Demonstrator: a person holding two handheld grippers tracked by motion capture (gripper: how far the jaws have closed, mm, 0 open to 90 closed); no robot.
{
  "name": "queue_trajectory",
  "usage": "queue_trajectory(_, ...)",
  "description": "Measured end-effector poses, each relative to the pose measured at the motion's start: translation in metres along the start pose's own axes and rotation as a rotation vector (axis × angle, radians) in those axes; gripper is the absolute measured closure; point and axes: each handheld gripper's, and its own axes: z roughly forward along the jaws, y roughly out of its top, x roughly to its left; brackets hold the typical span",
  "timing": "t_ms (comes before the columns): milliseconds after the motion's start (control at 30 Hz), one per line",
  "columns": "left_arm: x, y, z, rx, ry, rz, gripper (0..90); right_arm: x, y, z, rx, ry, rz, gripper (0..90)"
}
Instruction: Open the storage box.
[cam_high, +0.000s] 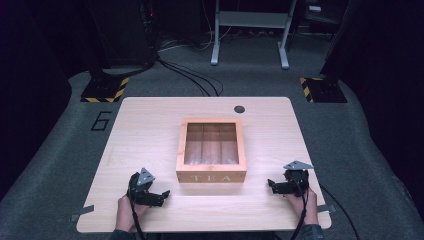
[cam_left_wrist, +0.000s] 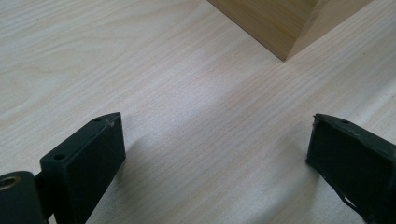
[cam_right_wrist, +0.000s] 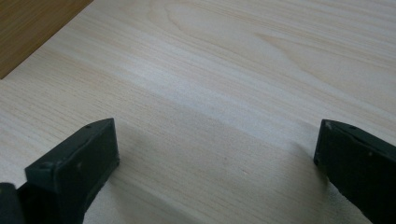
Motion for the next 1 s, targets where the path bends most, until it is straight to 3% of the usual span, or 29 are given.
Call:
queue_trajectory(400,0.0,0.001,0.001,0.005,-0.004,-0.001,0.0,-0.001,0.0,0.0,-0.003,0.001,-0.017,0.0)
queue_trajectory(633,-0.001,0.003,-0.002,-0.033,-0.009,-0.017,0.3,-0.001,0.0,0.0,-0.002,0.002,-0.012,0.0)
queue_trajectory(667,-0.003,0.007,-0.004,-0.042,-0.032,-0.016,0.3,-0.001,0.0,0.0,-0.002,0.001,-0.017,0.0)
queue_trajectory(1000,-0.011,0.029,-0.012,-0.112,-0.079,-0.006,3.5,-0.001,0.0,0.0,-0.003,0.002,-0.012,0.0)
